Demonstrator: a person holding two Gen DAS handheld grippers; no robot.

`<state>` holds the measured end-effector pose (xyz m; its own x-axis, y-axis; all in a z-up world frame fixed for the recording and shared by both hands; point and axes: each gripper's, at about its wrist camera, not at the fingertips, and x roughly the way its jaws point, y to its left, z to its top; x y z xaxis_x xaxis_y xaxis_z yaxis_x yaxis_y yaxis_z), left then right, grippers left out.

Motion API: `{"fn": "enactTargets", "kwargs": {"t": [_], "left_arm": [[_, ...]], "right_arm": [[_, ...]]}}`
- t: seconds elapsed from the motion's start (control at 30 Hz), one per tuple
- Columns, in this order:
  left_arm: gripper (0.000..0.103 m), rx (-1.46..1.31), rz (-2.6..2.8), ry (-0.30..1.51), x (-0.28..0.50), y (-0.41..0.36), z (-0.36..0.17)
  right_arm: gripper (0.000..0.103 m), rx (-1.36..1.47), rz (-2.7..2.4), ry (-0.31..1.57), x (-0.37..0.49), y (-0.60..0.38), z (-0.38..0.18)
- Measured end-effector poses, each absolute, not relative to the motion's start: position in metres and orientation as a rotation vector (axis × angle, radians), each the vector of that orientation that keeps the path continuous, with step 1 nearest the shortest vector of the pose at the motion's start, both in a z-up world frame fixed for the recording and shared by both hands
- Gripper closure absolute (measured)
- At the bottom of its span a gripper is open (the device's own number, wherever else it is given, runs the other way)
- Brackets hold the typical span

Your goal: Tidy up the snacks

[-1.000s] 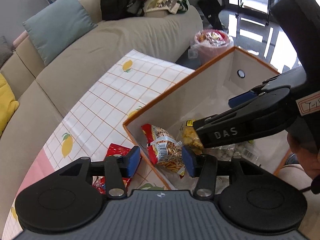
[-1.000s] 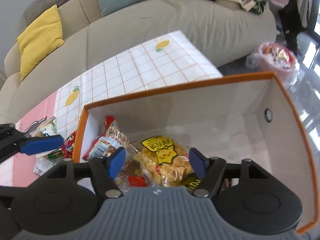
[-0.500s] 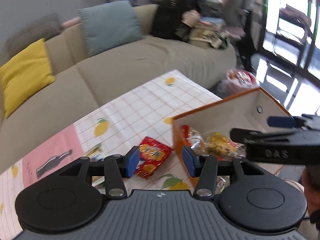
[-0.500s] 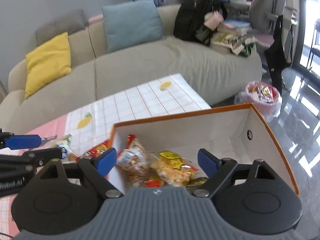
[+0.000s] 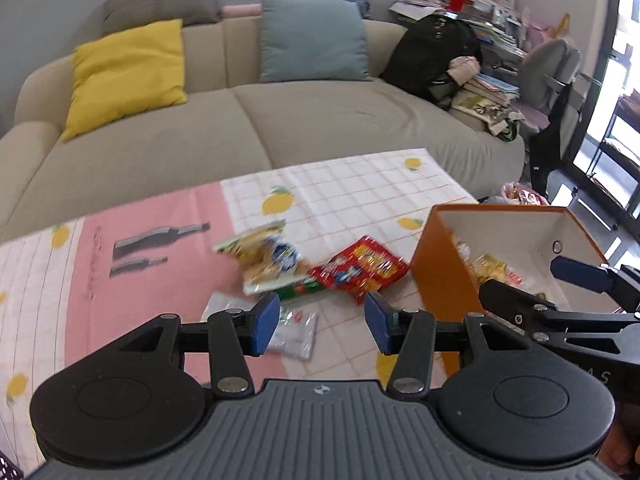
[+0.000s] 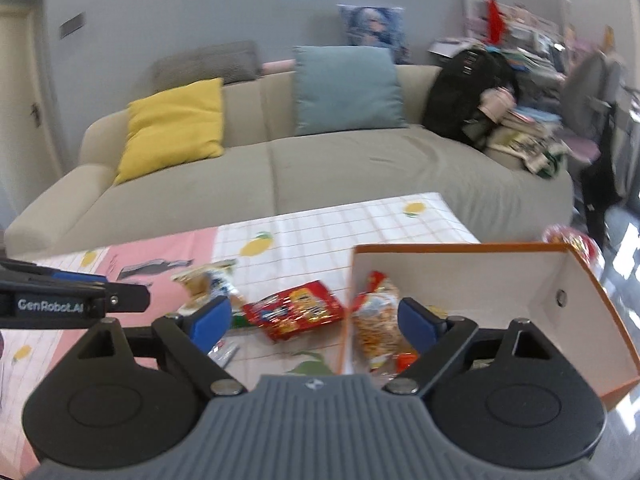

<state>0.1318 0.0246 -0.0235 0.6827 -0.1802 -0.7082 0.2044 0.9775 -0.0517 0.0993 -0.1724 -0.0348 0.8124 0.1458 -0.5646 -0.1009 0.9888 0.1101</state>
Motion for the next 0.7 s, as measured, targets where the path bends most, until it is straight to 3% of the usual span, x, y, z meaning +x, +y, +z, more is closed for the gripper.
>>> {"fn": "enactTargets", "kwargs": {"t": [0.23,0.37,0.7], "left_arm": [[0.045,-0.012,-0.207,0.822,0.125,0.061,-0.047],[0.045,-0.033,-0.217,0.826,0.128,0.077,-0.057],[0.044,-0.071,-0.210,0.889,0.157,0.102,-0.089]], "right_arm": [[0.016,-0.033,0.212,0.606,0.100,-0.130,-0.047],[0.026,-0.105,0.261,0.616,0.108,-0.108,-0.058],[0.033,-0.203,0.306,0.698,0.147,-0.077,-0.094]]}}
